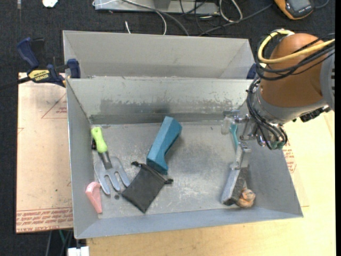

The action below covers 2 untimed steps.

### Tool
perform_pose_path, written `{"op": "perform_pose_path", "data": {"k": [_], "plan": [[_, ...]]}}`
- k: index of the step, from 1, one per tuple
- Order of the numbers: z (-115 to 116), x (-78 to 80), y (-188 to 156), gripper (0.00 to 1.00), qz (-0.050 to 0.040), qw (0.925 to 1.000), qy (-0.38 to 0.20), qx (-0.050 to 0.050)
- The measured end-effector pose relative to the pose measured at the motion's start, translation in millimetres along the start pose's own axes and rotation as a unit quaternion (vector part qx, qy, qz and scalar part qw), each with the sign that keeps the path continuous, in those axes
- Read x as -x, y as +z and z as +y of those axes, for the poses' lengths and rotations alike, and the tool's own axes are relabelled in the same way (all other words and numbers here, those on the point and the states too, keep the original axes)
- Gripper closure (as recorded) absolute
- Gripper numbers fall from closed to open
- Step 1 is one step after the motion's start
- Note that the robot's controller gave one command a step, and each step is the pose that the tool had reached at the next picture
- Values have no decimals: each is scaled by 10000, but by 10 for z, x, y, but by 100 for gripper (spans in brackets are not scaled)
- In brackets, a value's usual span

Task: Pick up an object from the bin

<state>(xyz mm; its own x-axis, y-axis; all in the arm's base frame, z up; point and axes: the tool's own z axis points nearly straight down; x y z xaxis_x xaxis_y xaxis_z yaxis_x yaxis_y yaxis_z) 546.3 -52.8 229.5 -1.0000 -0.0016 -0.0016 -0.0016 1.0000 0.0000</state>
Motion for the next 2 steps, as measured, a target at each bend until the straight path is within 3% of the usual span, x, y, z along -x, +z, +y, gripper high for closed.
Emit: {"op": "perform_pose_path", "data": {"k": [1,2], "plan": [[-1,0,0,0,0,10000,0,0],[-861,-329,706,100,-2,9847,-1741,4]]}}
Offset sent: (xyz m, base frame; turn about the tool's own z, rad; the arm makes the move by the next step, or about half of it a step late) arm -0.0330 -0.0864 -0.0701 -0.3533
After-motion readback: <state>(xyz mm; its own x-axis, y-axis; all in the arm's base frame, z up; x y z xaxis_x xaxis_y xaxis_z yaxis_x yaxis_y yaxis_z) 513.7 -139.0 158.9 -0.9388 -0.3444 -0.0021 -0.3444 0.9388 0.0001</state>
